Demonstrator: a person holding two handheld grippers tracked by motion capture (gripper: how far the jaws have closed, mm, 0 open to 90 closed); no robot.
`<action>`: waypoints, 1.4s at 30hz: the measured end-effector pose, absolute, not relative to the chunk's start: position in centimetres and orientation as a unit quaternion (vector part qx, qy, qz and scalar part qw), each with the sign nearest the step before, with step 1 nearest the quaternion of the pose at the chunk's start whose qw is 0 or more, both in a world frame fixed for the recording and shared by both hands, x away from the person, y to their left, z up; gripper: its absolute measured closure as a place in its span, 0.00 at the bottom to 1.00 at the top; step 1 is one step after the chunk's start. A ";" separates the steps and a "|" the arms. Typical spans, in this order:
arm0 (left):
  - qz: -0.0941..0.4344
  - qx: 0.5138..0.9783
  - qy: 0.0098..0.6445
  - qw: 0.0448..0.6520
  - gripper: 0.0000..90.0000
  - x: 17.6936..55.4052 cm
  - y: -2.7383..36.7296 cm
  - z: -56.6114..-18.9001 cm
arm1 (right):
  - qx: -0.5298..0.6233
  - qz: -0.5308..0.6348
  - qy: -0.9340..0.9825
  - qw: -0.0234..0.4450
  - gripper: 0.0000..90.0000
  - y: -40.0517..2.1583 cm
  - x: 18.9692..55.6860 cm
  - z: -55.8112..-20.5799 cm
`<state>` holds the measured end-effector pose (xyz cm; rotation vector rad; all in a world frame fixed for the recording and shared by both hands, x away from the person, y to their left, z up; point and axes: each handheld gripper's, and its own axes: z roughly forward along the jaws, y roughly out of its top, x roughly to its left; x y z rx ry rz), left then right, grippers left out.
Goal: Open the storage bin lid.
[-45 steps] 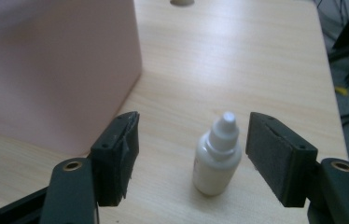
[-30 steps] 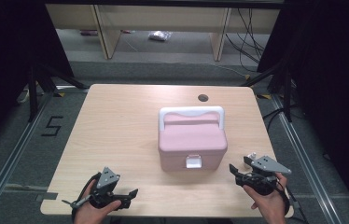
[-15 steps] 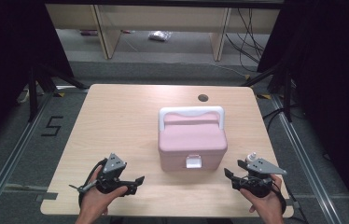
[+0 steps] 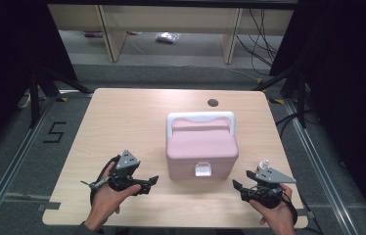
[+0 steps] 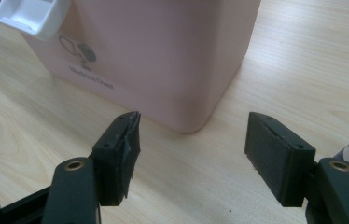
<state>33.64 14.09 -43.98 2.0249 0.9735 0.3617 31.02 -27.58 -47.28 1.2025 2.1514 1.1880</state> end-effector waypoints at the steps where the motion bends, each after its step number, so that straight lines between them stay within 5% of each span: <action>1: 0.143 0.810 0.386 0.419 0.17 33.7 14.1 -43.8 | 0.433 0.426 0.769 0.199 0.41 -27.5 31.0 -47.3; 18: 0.130 0.824 0.343 0.432 0.17 36.2 13.4 -39.5 | 0.426 0.415 0.779 0.199 0.40 -27.7 31.1 -47.5; 42: 0.117 0.882 0.299 0.346 0.19 42.5 11.0 -34.1 | 0.432 0.419 0.776 0.188 0.40 -27.4 30.9 -47.5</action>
